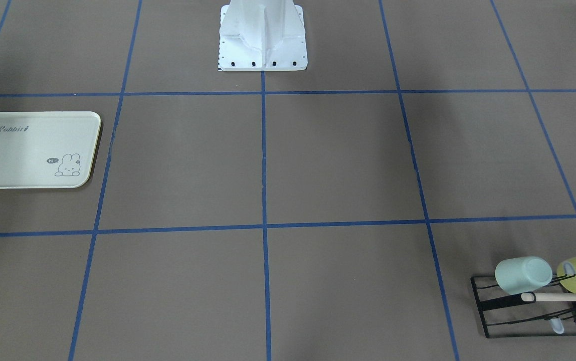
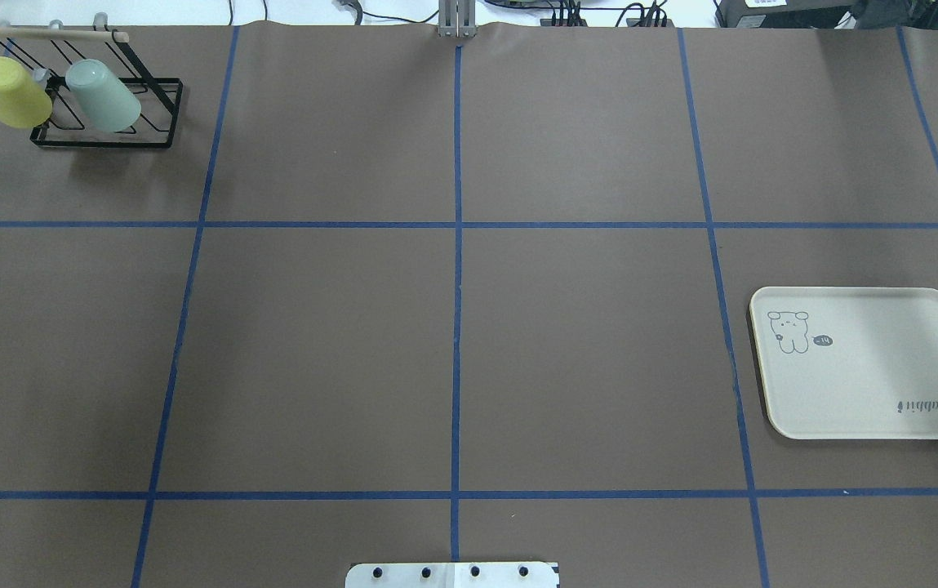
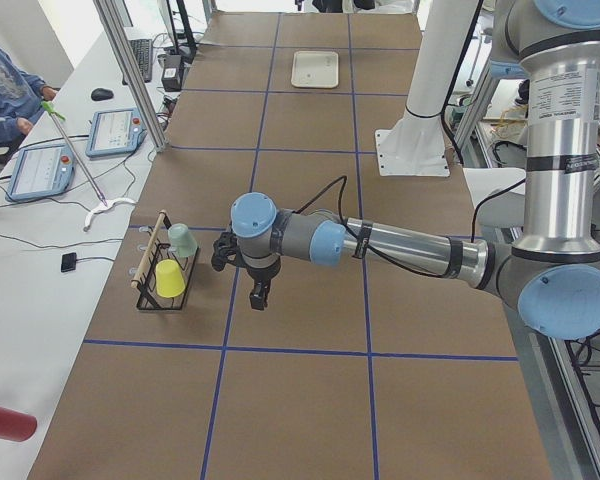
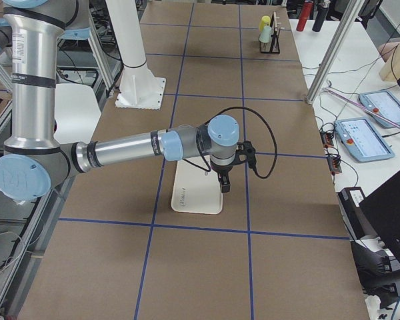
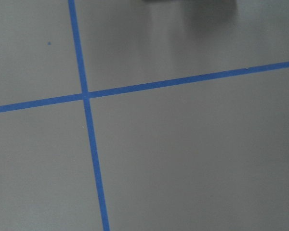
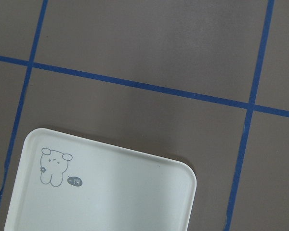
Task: Left arm grabs green cup and hands to right arm on tray
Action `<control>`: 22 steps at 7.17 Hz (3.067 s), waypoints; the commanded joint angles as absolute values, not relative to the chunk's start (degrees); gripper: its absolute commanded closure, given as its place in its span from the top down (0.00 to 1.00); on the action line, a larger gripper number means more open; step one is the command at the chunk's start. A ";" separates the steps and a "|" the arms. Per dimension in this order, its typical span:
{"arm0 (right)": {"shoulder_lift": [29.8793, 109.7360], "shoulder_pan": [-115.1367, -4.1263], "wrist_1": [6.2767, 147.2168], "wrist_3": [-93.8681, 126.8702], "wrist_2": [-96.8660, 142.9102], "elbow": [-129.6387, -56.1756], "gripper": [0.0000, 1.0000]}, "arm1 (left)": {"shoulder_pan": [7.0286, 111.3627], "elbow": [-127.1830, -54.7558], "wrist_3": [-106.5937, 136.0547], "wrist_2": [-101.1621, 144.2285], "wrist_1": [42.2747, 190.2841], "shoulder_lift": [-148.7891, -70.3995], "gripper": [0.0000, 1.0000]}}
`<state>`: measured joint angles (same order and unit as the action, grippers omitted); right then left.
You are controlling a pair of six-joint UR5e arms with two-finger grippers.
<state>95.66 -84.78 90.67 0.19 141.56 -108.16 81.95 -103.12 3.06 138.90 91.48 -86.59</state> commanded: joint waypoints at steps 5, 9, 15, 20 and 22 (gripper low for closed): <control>95.71 -83.58 90.44 0.09 140.28 -108.37 1.00 | 73.67 -102.75 22.22 132.82 97.30 -96.39 1.00; 95.71 -83.58 90.44 0.00 139.83 -108.37 1.00 | 69.26 -88.31 25.75 129.02 97.20 -112.54 0.99; 95.36 -83.41 90.35 0.09 139.83 -108.02 1.00 | 68.82 -69.19 25.49 129.02 97.91 -125.67 0.99; 95.19 -83.41 90.35 0.09 139.83 -108.02 1.00 | 68.38 -63.39 24.96 128.67 98.00 -128.84 0.97; 95.19 -83.41 90.35 0.09 139.83 -108.02 1.00 | 68.38 -60.39 25.05 128.50 102.37 -128.94 0.97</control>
<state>95.19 -83.41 90.35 0.09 139.84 -108.02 68.41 -62.19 24.98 128.60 100.05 -128.76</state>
